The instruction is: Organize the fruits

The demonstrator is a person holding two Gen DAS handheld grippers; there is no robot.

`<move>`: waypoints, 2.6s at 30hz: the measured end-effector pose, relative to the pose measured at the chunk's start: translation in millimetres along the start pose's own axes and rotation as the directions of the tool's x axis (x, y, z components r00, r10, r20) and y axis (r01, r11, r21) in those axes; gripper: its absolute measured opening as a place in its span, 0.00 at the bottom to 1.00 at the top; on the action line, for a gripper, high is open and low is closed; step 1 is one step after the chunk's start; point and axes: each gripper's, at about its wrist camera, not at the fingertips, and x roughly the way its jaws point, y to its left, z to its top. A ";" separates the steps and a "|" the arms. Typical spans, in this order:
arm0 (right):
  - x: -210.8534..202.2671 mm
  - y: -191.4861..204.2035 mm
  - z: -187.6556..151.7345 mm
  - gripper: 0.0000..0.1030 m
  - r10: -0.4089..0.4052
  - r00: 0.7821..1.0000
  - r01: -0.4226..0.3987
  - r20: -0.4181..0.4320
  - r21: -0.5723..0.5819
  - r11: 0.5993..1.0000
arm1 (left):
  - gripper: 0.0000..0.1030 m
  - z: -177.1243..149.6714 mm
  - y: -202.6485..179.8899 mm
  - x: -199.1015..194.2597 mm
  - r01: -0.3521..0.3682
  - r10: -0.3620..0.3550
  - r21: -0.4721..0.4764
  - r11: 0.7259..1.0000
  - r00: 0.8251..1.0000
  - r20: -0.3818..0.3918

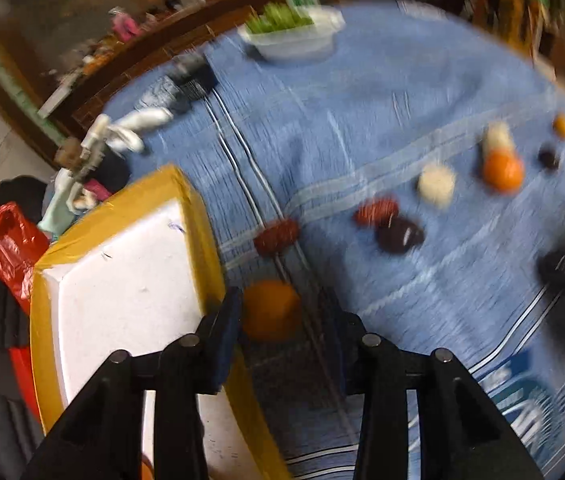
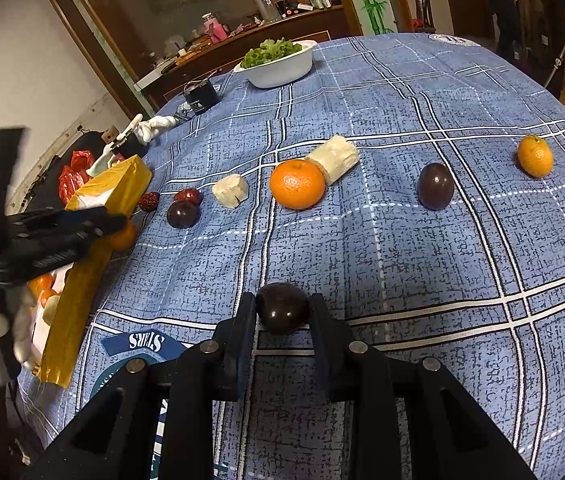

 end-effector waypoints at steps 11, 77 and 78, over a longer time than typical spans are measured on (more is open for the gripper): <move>-7.4 -14.0 3.6 0.29 0.046 0.999 -0.048 0.029 0.059 0.997 | 0.29 -6.7 13.3 -57.8 0.067 -0.052 -0.085 0.994 0.984 0.169; -93.7 -3.9 -9.6 0.29 -0.103 0.981 0.091 0.166 0.079 0.993 | 0.29 -82.8 -12.3 -108.9 0.648 -0.467 -0.295 0.702 0.732 0.497; -93.3 0.4 -9.9 0.29 -0.097 0.982 0.086 0.164 0.075 0.994 | 0.29 -85.4 -10.9 -107.5 0.654 -0.474 -0.295 0.696 0.728 0.495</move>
